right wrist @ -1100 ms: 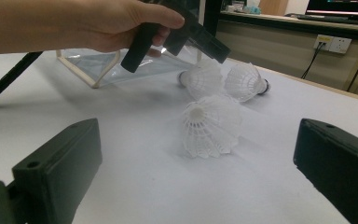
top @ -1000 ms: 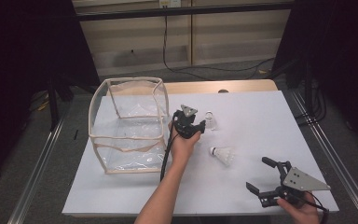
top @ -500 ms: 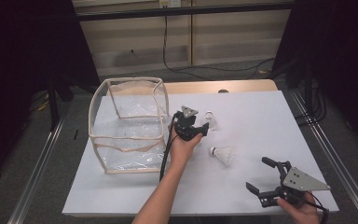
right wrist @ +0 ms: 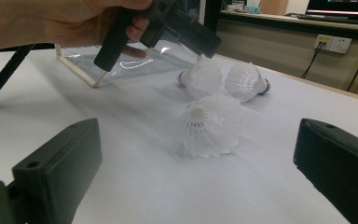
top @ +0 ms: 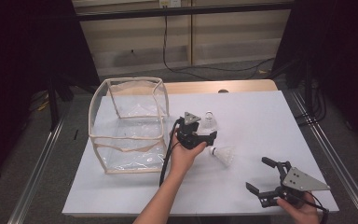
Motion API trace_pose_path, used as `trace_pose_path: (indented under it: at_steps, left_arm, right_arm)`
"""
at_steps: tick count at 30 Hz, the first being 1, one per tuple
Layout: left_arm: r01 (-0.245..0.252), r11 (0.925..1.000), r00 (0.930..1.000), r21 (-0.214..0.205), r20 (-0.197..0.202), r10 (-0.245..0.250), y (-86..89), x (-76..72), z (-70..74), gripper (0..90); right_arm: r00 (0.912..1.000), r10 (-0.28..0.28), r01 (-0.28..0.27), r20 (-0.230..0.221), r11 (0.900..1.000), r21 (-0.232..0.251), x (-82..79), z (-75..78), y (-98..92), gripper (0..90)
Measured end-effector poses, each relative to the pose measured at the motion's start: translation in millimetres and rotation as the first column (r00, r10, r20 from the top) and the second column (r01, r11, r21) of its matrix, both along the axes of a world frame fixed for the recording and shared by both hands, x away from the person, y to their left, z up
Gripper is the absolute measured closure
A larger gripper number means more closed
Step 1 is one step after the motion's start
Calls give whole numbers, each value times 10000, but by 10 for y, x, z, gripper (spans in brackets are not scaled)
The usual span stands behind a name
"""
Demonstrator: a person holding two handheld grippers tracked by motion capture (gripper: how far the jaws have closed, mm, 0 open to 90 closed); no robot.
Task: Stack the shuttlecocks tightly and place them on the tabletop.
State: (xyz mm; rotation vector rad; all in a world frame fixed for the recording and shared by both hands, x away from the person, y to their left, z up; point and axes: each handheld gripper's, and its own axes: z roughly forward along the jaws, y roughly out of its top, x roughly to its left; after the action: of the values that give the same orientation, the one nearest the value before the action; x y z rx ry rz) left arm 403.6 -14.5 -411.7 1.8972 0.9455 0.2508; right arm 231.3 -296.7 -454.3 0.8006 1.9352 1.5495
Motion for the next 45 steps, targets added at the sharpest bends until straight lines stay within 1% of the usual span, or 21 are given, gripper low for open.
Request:
trace_pose_path:
  at_steps: [1,2,7,11,12,14,20,21,22,24,26,28,29,34,37,39,40,41,42,43,45]
  left_arm:
    - [80,10000,10000,1,-4,-80,7,-17,0,161]
    - [143,9998,9999,-113,-17,-143,7,-35,-1,156]
    - [627,9977,9978,-239,223,-621,10,-127,13,101]
    - [973,9948,9948,-296,331,-963,19,-194,24,70]
    - [1042,9938,9940,-381,380,-1027,18,-213,24,64]
    - [1227,9919,9915,-333,468,-1211,23,-241,25,61]
    - [1407,9893,9887,-393,576,-1383,60,-309,10,48]
    - [1449,9883,9881,-469,598,-1420,66,-318,6,47]
    - [1497,9876,9876,-479,548,-1470,73,-331,7,47]
    - [1673,9852,9844,-387,618,-1647,75,-359,14,41]
    - [1830,9822,9814,-413,674,-1800,77,-393,32,41]
    - [1944,9794,9783,-549,844,-1894,86,-425,44,40]
    - [2065,9763,9757,-649,879,-2005,95,-438,43,40]
    - [2173,9740,9733,-646,902,-2111,127,-504,0,36]
    - [2274,9727,9709,-468,886,-2227,141,-534,-4,36]
    - [2338,9705,9689,-585,969,-2276,151,-560,2,36]
    - [2439,9673,9666,-692,979,-2367,160,-573,0,36]
    - [2539,9649,9643,-665,954,-2472,169,-584,0,36]
    - [2584,9640,9625,-632,1018,-2513,178,-592,-5,34]
    - [2533,9654,9641,-625,981,-2466,185,-605,-9,32]
    - [2578,9643,9627,-610,1016,-2509,202,-624,-17,32]
  right_arm:
    - [10000,1,-1,29,10000,1,2,0,-1,3]
    - [10000,-26,26,-5,10000,75,1,0,3,4]
    - [10000,-22,22,-22,10000,46,4,1,2,3]
    - [10000,-15,15,-16,10000,-18,5,0,2,3]
    - [10000,-11,11,-21,10000,-17,5,0,3,3]
    - [10000,6,-6,-15,10000,-16,5,0,3,4]
    - [10000,-19,19,-35,10000,-27,2,2,2,4]
    - [10000,-14,14,-33,10000,-20,1,2,1,4]
    - [10000,-16,15,-31,10000,-20,1,2,0,3]
    - [10000,-24,24,-47,10000,17,1,2,4,4]
    - [10000,10,-10,-13,10000,-11,3,2,5,3]
    - [10000,21,-21,44,10000,-36,6,0,6,3]
    - [10000,22,-22,19,10000,-35,4,1,8,3]
    - [10000,-3,3,15,10000,-18,-2,3,12,3]
    - [10000,1,-1,48,10000,-36,2,1,11,3]
    - [10000,-35,35,39,10000,-54,0,3,13,3]
    - [10000,-33,33,38,10000,-64,-1,3,13,3]
    - [10000,-35,35,47,10000,-67,0,3,12,3]
    - [10000,-44,44,47,10000,-64,0,3,12,3]
    - [10000,-37,37,54,10000,-72,1,2,11,3]
    - [10000,-42,43,62,9999,-95,2,2,10,3]
